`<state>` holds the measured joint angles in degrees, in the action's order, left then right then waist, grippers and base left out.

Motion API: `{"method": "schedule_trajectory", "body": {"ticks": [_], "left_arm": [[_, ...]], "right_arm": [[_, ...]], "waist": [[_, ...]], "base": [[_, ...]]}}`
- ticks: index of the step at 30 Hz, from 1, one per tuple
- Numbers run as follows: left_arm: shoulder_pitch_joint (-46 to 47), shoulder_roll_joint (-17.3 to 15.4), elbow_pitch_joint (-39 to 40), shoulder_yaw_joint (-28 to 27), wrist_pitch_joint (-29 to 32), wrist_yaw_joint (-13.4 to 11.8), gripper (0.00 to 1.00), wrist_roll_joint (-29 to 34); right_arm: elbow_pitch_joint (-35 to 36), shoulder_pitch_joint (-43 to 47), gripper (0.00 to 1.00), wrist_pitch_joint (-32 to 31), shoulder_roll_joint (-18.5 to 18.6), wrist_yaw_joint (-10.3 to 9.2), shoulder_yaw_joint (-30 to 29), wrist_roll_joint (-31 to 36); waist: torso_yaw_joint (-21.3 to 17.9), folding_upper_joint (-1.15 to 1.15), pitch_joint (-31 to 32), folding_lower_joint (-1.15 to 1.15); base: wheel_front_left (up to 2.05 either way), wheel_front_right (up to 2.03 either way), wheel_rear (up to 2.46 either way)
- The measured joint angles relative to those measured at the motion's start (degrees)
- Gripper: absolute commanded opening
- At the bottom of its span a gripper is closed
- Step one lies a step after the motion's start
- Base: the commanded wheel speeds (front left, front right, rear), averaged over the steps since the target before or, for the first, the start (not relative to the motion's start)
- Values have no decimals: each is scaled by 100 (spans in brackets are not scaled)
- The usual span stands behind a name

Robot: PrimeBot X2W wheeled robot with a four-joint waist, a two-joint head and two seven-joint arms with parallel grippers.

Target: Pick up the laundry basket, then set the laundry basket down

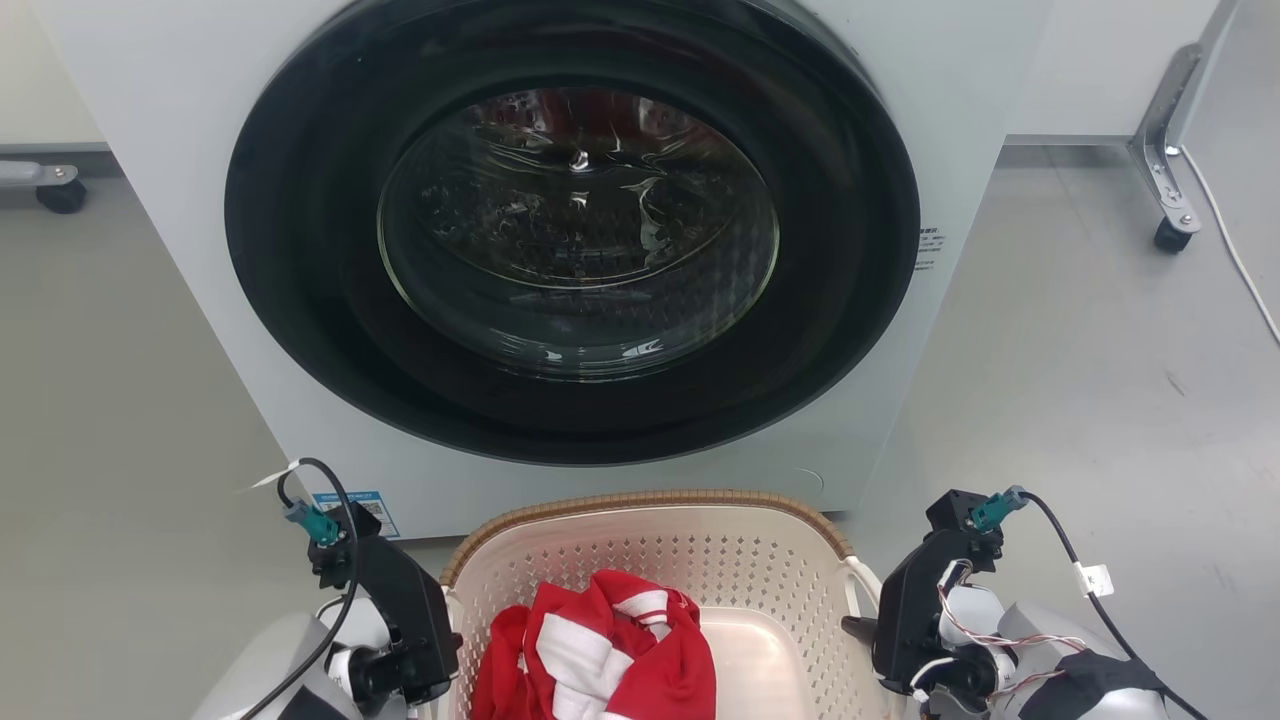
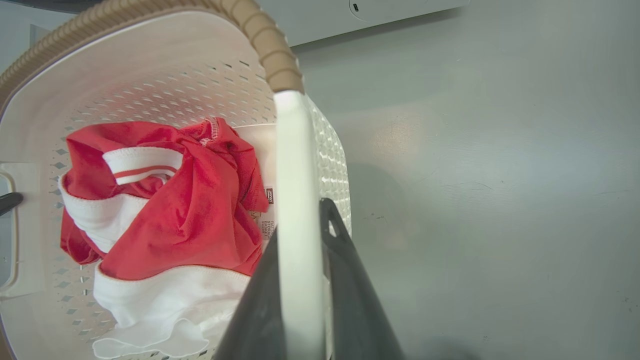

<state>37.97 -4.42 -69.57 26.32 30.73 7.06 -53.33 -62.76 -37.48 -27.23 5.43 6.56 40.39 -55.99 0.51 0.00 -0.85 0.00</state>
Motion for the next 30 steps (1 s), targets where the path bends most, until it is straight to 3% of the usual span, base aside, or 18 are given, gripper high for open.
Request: {"method": "schedule_trajectory", "body": {"ticks": [30], "left_arm": [[-66, -80, 162, 97, -101, 0, 0, -99]], "right_arm": [[93, -4, 0, 16, 35, -1, 200, -241]], "waist": [[-4, 0, -101, 0]], "base": [[0, 0, 0]]}}
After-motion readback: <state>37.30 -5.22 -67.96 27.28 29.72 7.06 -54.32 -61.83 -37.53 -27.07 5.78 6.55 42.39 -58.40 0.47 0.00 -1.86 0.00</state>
